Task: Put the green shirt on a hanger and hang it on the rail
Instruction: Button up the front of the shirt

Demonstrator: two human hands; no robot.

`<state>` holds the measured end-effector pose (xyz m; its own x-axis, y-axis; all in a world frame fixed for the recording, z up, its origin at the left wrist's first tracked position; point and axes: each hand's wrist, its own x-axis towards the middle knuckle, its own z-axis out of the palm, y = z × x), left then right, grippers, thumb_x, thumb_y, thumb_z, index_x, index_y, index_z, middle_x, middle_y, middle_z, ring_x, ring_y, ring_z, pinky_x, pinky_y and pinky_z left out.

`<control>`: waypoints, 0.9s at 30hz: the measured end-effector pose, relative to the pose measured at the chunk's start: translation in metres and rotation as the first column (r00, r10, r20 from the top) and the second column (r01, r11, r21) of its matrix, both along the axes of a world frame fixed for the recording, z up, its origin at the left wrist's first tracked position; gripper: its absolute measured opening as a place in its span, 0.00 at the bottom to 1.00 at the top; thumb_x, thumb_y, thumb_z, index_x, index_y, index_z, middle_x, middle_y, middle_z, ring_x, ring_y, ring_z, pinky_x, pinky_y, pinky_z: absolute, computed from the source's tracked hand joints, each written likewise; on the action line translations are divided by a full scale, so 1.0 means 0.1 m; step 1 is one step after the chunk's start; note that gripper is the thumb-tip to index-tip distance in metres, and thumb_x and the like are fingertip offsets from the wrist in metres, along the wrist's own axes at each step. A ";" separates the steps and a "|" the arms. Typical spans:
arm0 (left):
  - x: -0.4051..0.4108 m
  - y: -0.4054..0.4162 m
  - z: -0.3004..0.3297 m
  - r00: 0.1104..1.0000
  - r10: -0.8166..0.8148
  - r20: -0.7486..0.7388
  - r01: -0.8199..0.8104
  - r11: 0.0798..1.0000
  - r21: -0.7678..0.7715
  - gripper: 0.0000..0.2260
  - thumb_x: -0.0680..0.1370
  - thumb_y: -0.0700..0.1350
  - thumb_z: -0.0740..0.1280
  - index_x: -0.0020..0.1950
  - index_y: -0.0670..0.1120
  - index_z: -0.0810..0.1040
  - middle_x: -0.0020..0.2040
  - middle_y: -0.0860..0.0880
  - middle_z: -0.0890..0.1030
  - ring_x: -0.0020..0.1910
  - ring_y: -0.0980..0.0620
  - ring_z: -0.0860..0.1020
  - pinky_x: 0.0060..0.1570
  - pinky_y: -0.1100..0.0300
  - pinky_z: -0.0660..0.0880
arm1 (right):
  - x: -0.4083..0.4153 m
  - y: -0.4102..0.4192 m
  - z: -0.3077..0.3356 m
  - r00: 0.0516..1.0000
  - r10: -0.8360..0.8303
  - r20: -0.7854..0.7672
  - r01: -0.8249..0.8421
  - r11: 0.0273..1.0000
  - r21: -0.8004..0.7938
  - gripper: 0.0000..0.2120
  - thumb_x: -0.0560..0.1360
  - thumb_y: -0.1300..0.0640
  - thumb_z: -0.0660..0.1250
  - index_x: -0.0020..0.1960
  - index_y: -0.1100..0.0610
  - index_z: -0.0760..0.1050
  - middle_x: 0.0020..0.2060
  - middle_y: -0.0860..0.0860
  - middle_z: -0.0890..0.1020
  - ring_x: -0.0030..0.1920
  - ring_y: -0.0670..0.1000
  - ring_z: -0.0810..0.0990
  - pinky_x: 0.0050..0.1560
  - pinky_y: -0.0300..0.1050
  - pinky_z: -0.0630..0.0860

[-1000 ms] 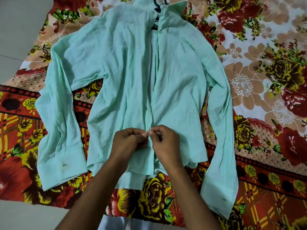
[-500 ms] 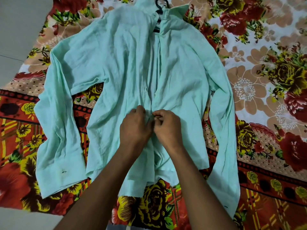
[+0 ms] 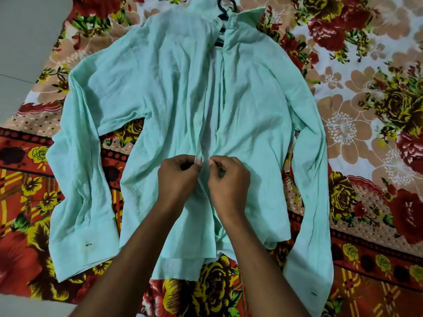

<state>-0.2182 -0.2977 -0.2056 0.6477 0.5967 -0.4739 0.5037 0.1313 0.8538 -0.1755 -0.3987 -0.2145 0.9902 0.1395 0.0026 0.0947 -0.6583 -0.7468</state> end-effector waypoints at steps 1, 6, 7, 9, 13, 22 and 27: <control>0.00 -0.02 0.01 1.000 -0.006 0.018 0.006 1.000 0.005 0.06 0.77 0.44 0.73 0.40 0.46 0.86 0.35 0.43 0.84 0.36 0.41 0.83 0.39 0.48 0.80 | -0.01 0.00 0.02 0.998 -0.016 -0.056 0.020 0.997 0.070 0.04 0.76 0.59 0.72 0.48 0.55 0.86 0.42 0.46 0.86 0.44 0.44 0.83 0.48 0.39 0.79; 0.00 -0.08 0.01 0.997 -0.082 0.012 0.080 0.987 0.142 0.07 0.77 0.45 0.73 0.43 0.43 0.86 0.37 0.43 0.85 0.41 0.43 0.83 0.42 0.48 0.79 | 0.03 -0.04 0.01 0.937 -0.097 -0.336 0.198 0.939 0.280 0.02 0.74 0.61 0.75 0.44 0.56 0.86 0.37 0.45 0.87 0.41 0.40 0.85 0.46 0.33 0.79; 0.01 -0.08 0.01 0.996 -0.089 0.006 0.087 0.984 0.158 0.06 0.77 0.44 0.73 0.44 0.43 0.86 0.37 0.45 0.85 0.40 0.46 0.83 0.41 0.50 0.79 | 0.04 -0.05 0.00 0.925 -0.101 -0.366 0.220 0.928 0.302 0.01 0.74 0.61 0.75 0.44 0.56 0.86 0.37 0.46 0.87 0.41 0.42 0.86 0.46 0.35 0.80; 0.02 -0.08 0.01 0.996 -0.084 -0.001 0.083 0.982 0.171 0.04 0.77 0.44 0.73 0.46 0.45 0.88 0.37 0.51 0.86 0.39 0.54 0.84 0.39 0.58 0.79 | 0.05 -0.06 -0.02 0.905 -0.095 -0.415 0.250 0.908 0.336 0.01 0.74 0.61 0.75 0.45 0.56 0.85 0.38 0.47 0.88 0.42 0.43 0.87 0.47 0.36 0.80; 0.03 -0.11 0.01 0.996 -0.087 0.008 0.084 0.979 0.185 0.05 0.77 0.43 0.72 0.44 0.46 0.87 0.36 0.49 0.86 0.39 0.51 0.84 0.42 0.53 0.81 | 0.07 -0.08 -0.02 0.898 -0.065 -0.434 0.245 0.895 0.372 0.01 0.75 0.61 0.75 0.45 0.56 0.85 0.39 0.48 0.88 0.43 0.44 0.87 0.48 0.36 0.81; -0.05 -0.03 0.02 0.996 -0.065 0.061 0.069 0.995 -0.073 0.09 0.78 0.35 0.68 0.44 0.44 0.87 0.37 0.45 0.86 0.37 0.52 0.84 0.45 0.56 0.82 | 0.08 -0.12 -0.01 0.901 -0.011 -0.433 0.189 0.910 0.370 0.05 0.74 0.62 0.75 0.44 0.52 0.84 0.39 0.49 0.87 0.42 0.45 0.86 0.48 0.41 0.82; 0.01 0.00 0.03 0.997 -0.063 0.048 0.065 0.996 -0.053 0.03 0.76 0.39 0.74 0.44 0.42 0.87 0.36 0.44 0.86 0.37 0.46 0.86 0.42 0.54 0.83 | 0.09 -0.16 0.06 0.895 0.087 -0.438 0.114 0.904 0.412 0.04 0.77 0.57 0.74 0.49 0.56 0.86 0.41 0.47 0.88 0.44 0.43 0.86 0.50 0.37 0.81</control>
